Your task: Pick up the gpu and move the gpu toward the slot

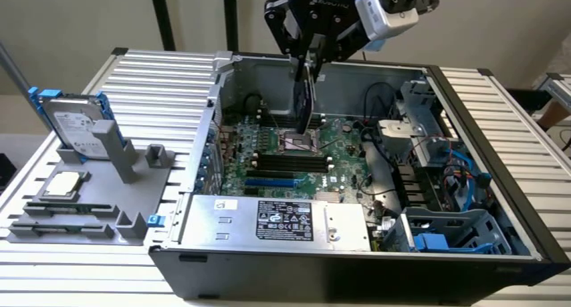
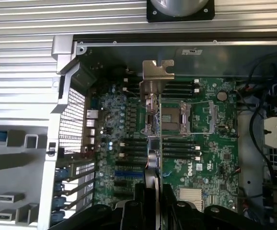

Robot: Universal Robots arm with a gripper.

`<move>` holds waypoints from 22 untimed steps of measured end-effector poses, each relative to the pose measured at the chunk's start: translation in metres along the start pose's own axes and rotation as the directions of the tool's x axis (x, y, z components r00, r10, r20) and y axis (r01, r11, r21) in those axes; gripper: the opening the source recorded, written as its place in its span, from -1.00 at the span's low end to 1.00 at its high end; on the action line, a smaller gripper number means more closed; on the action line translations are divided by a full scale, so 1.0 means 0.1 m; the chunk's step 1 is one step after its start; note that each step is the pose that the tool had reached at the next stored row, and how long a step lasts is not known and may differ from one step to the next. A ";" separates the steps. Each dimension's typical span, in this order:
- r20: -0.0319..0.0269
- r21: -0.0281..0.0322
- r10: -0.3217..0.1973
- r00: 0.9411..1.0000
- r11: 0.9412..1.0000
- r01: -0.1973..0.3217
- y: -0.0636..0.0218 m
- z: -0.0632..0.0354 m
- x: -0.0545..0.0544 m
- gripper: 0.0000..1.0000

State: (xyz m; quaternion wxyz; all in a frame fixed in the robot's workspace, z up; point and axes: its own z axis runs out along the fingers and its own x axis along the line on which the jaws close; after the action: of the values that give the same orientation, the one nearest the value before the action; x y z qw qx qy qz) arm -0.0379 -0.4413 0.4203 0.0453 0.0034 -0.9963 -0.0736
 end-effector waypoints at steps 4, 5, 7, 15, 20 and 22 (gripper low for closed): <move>0.004 0.006 -0.005 1.000 1.000 0.005 0.011 0.018 -0.01 -0.47; 0.010 0.009 -0.007 1.000 1.000 0.007 0.019 0.027 -0.01 -0.47; 0.026 0.014 -0.011 1.000 1.000 0.011 0.036 0.041 -0.01 -0.47; 0.043 0.020 -0.020 0.999 1.000 0.019 0.054 0.083 -0.01 -0.47; 0.032 0.025 -0.090 0.995 0.996 0.090 0.053 0.090 -0.02 -0.47; 0.026 0.028 -0.127 0.992 0.992 0.126 0.051 0.098 -0.02 -0.47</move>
State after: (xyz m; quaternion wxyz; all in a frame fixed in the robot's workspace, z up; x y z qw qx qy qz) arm -0.0371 -0.4348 0.4113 0.0265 0.0661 -0.9955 -0.0632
